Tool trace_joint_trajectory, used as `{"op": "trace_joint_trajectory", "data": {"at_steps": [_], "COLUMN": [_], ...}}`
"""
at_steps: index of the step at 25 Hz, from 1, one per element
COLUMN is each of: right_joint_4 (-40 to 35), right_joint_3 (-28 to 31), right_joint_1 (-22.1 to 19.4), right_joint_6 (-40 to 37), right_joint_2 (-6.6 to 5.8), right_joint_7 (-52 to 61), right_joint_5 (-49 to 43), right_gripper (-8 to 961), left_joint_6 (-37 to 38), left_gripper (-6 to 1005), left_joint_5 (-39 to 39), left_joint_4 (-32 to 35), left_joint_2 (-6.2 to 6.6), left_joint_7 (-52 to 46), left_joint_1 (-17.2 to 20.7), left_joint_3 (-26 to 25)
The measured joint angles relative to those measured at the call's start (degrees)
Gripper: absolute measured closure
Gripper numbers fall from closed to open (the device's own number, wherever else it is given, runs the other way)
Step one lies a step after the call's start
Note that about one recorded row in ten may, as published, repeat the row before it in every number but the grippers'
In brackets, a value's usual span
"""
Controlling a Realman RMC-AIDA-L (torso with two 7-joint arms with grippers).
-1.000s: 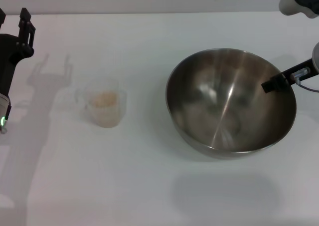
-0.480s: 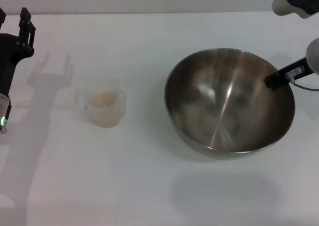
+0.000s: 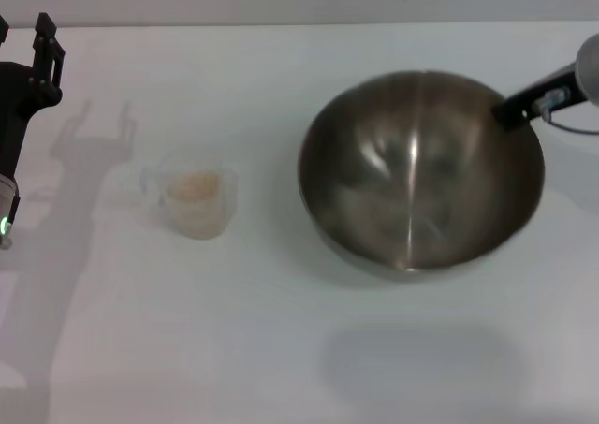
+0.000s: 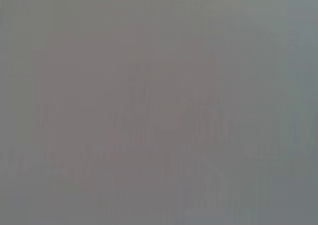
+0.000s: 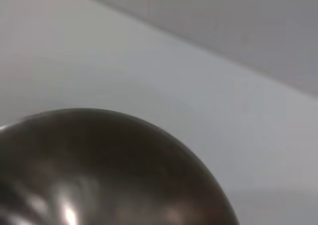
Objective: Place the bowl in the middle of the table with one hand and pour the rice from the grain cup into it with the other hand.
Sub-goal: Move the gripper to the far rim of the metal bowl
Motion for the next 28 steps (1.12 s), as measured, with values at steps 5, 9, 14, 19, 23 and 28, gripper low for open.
{"op": "trace_joint_trajectory", "data": {"at_steps": [5,9,14,19,23,28], "right_joint_4": [-2.5,-3.3,-3.1,-3.2,-3.1,-3.3], "right_joint_3": [-0.2,-0.5,-0.6,-0.6,-0.7,-2.0], "right_joint_1": [0.2,0.3,0.5,0.6,1.5,1.8], "right_joint_6": [-1.8,-3.7,-4.7,-4.3,-3.0,-2.3], "right_joint_2": [-0.03,0.00,0.02,0.04,0.07,0.13], "right_joint_7": [0.0,-0.4,-1.2,-1.1,0.0,0.7], "right_joint_5": [0.0,1.5,3.7,3.2,0.2,-1.3], "right_gripper": [884,915,926,919,913,905], "left_joint_6": [0.0,0.0,0.0,0.0,0.0,0.0], "left_gripper": [483,483,483,483,483,483], "left_joint_5": [0.0,0.0,0.0,0.0,0.0,0.0], "left_joint_4": [0.0,0.0,0.1,0.1,0.1,-0.1], "left_joint_2": [0.04,0.07,0.09,0.09,0.09,0.04], "left_joint_7": [0.0,0.0,0.0,0.0,0.0,0.0], "left_joint_1": [-0.2,-0.3,-0.3,-0.2,-0.2,-0.3], "left_joint_3": [-0.2,-0.2,-0.2,-0.2,-0.1,-0.1]}}
